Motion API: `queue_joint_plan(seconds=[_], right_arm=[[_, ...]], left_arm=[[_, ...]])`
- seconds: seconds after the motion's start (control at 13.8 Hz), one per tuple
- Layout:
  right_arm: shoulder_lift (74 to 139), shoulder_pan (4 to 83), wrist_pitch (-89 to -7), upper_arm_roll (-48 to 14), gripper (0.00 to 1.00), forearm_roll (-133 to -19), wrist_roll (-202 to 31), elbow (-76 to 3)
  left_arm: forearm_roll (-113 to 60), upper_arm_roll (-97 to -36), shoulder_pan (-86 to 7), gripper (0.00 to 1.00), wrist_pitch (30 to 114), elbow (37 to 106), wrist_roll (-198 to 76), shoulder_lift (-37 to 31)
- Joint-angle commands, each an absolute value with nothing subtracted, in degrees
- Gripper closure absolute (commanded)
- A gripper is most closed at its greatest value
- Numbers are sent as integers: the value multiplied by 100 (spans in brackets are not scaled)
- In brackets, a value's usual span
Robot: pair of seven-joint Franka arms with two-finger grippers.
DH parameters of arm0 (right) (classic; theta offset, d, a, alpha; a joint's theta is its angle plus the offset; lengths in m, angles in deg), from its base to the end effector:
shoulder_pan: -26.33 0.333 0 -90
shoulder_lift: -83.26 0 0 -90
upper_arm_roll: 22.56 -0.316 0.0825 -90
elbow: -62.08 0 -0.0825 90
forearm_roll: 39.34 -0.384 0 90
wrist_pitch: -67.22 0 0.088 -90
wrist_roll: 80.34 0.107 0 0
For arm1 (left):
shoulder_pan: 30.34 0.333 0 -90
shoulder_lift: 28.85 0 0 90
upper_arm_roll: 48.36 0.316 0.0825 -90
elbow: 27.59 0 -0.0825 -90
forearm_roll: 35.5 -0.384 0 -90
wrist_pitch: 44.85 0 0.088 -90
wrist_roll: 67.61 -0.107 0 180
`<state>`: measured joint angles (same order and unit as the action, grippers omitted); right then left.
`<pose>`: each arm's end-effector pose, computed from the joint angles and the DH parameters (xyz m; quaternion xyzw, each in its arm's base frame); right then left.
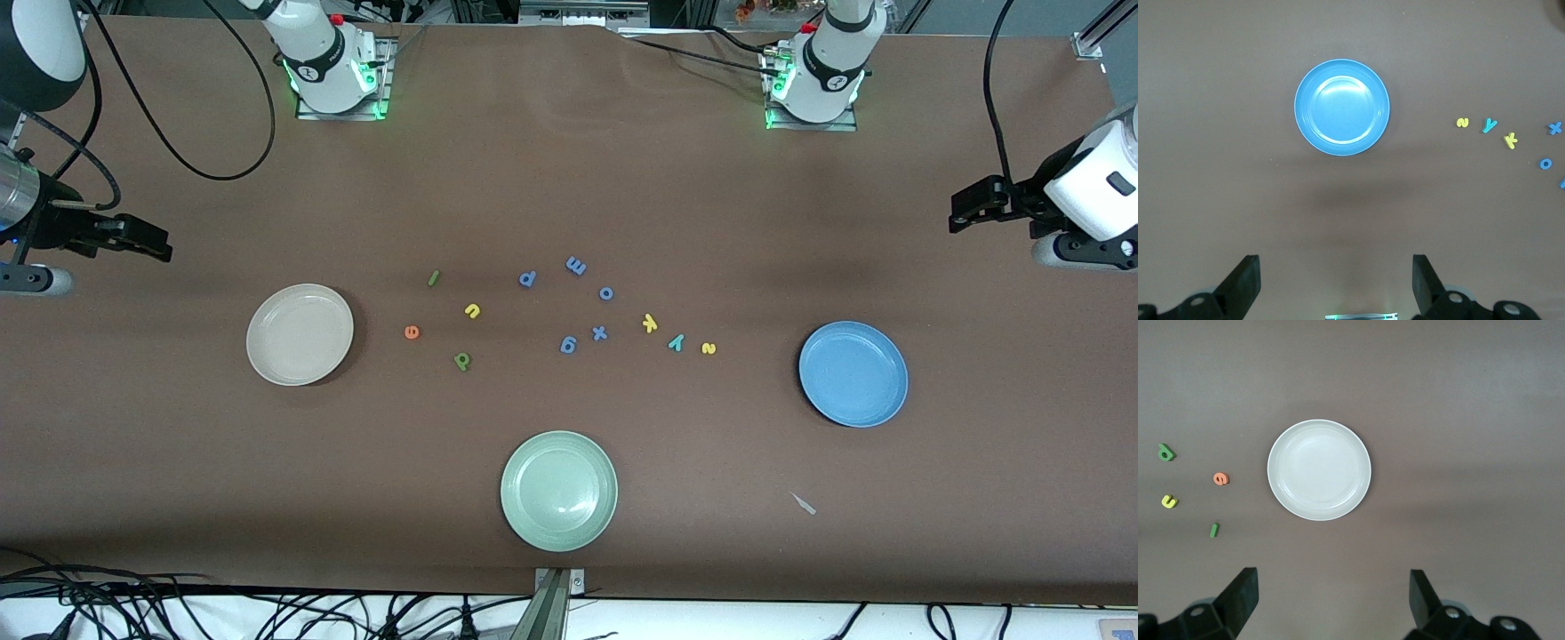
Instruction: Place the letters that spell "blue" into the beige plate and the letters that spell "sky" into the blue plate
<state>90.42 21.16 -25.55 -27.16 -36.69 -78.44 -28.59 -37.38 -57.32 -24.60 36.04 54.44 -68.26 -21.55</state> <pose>0.5909 -0.0132 0.5516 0.9987 -0.0195 -0.0437 0.0185 0.5756 -0.0223 0.6050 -0.9968 0.0324 0.0727 0.0081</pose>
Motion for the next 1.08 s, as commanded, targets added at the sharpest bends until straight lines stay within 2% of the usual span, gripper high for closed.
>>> queue_joint_plan(seconds=[0.0, 1.01], right_arm=[[9003, 2045, -2586, -2783, 0, -3688, -7867, -2889], [9003, 2045, -2585, -2783, 0, -3680, -7894, -2880]], left_arm=[[-3647, -5741, -2427, 0, 3513, 5345, -6805, -2155], [-3665, -5741, -2436, 0, 3513, 5204, -6805, -2137]])
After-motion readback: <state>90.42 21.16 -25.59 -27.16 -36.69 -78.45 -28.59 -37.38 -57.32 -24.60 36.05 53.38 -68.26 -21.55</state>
